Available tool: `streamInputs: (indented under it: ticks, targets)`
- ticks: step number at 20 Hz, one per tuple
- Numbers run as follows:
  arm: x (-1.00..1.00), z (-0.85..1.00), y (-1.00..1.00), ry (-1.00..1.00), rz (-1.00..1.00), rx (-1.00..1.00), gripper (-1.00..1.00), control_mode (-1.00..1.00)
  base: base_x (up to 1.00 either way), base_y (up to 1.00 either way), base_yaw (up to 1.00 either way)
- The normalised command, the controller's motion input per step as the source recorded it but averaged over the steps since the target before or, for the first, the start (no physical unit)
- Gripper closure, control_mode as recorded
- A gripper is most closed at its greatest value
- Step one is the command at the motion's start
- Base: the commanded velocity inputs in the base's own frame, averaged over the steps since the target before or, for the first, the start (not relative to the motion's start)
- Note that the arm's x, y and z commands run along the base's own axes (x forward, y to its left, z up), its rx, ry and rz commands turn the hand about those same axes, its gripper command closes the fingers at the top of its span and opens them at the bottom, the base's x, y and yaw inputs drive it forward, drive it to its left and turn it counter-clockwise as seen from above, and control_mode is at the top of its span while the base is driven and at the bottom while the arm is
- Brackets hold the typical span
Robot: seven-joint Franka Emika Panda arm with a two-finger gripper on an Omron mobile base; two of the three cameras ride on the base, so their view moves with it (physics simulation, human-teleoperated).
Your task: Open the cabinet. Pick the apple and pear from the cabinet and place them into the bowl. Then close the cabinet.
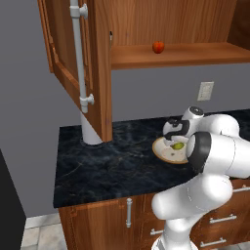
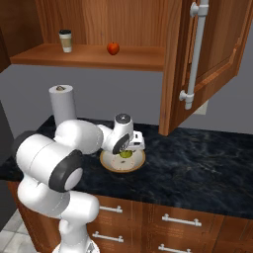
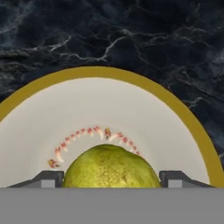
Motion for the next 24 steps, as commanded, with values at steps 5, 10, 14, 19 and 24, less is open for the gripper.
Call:
streamInputs:
  ticks: [5, 10, 14, 19, 24]
  targets:
    - [0.01, 0.21, 0.0, -0.01, 0.0, 0.0, -1.0, -1.0, 0.0, 0.0, 0.0]
    - [0.0, 0.55, 0.0, -0.02, 0.0, 0.0, -1.0, -1.0, 0.0, 0.0, 0.0]
    - [-0.36, 0.91, 0.0, -0.08, 0.0, 0.0, -1.0, -1.0, 0.0, 0.0, 0.0]
    - [-0.72, 1.0, 0.0, -0.16, 0.0, 0.0, -1.0, -1.0, 0.0, 0.0, 0.0]
    - [-0.57, 1.0, 0.13, -0.21, 0.0, 0.0, -1.0, -1.0, 0.0, 0.0, 0.0]
